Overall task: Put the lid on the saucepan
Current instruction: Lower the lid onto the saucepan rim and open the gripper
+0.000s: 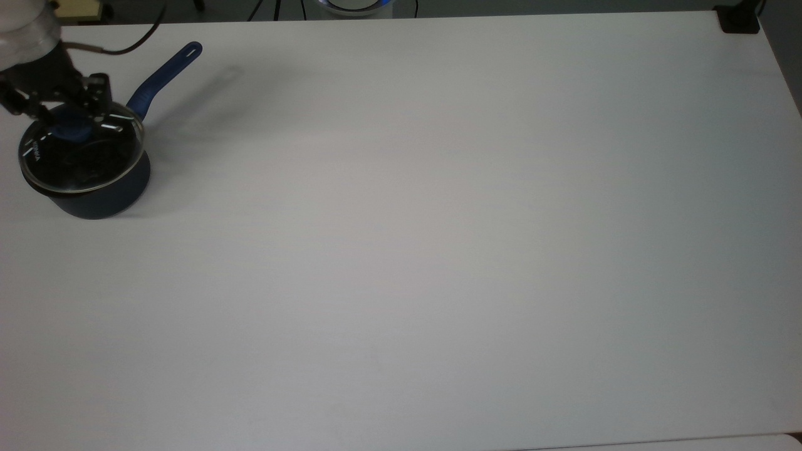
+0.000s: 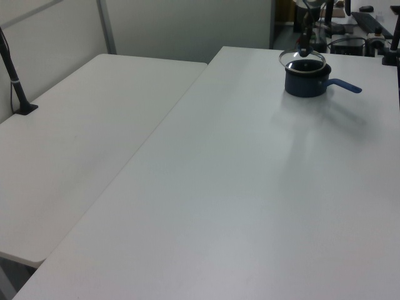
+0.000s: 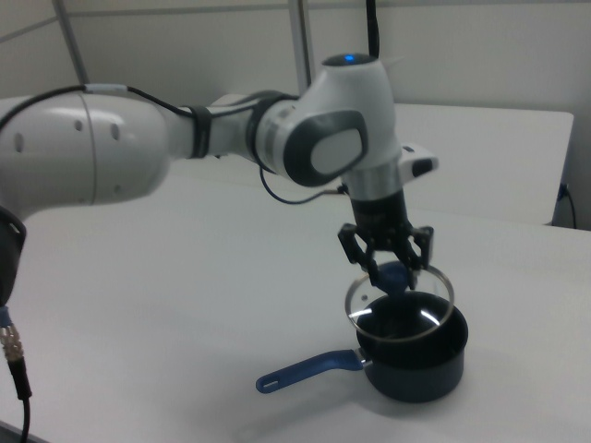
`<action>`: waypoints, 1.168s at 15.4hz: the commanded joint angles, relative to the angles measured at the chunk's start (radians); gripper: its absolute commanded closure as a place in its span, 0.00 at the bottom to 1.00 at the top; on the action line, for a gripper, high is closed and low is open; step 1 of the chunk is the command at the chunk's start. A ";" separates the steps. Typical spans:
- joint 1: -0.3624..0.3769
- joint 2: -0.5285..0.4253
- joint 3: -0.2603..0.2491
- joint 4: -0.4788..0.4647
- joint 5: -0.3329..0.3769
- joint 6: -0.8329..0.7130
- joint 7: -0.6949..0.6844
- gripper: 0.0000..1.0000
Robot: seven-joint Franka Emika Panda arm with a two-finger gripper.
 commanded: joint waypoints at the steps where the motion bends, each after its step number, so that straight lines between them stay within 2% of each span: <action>1: -0.013 0.039 0.006 0.036 -0.008 0.007 -0.021 0.66; 7: -0.013 0.041 0.006 0.030 -0.011 0.000 -0.045 0.63; 8: -0.013 0.041 0.006 0.030 -0.011 0.000 -0.044 0.56; 9: -0.015 0.041 0.004 0.030 -0.012 -0.002 -0.045 0.53; 16: -0.018 0.039 -0.039 0.015 -0.011 -0.005 -0.047 0.53; 17: -0.016 0.039 -0.039 0.005 -0.011 -0.003 -0.045 0.48; 18: -0.016 0.039 -0.039 0.001 -0.011 -0.003 -0.041 0.32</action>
